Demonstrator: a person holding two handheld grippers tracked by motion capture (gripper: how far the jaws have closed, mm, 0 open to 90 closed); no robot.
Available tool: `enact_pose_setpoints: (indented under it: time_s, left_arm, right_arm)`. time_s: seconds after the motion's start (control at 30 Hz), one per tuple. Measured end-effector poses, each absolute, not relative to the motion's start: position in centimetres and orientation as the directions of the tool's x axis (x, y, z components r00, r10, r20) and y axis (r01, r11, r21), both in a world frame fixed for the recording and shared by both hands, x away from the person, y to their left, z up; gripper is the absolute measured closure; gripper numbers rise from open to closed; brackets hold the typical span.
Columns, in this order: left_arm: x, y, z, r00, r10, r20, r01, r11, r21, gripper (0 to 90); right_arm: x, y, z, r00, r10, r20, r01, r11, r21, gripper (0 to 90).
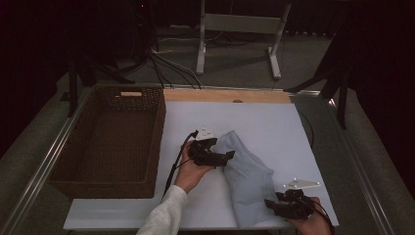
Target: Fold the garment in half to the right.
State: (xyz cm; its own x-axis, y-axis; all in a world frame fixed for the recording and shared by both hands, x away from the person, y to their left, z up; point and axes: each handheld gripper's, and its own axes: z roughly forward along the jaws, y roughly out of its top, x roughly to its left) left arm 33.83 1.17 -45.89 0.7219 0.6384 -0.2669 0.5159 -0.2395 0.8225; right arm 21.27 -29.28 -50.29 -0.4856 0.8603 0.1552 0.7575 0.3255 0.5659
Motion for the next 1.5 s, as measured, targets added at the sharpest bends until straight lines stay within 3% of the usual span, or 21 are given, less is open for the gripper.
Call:
enact_pose_setpoints:
  time_s: [0.03, 0.5, 1.2, 1.5]
  left_arm:
    - [33.7, 1.4, -46.2, 0.720, 0.640, -0.270, 0.524, -0.245, 0.816, 16.8]
    - [33.0, 2.0, -47.3, 0.710, 0.646, -0.279, 0.545, -0.254, 0.799, 16.7]
    - [32.0, 2.6, -49.3, 0.697, 0.655, -0.292, 0.584, -0.282, 0.761, 18.7]
    - [33.2, 2.0, -50.4, 0.683, 0.670, -0.290, 0.601, -0.291, 0.744, 27.5]
  right_arm:
    - [21.3, -29.3, -50.2, -0.472, 0.866, 0.167, 0.769, 0.313, 0.557, 52.8]
    - [21.1, -29.0, -49.9, -0.482, 0.856, 0.189, 0.774, 0.314, 0.550, 75.1]
    - [21.1, -29.0, -50.0, -0.489, 0.851, 0.191, 0.770, 0.319, 0.553, 76.5]
    - [21.1, -29.0, -50.0, -0.491, 0.851, 0.187, 0.767, 0.321, 0.555, 76.2]
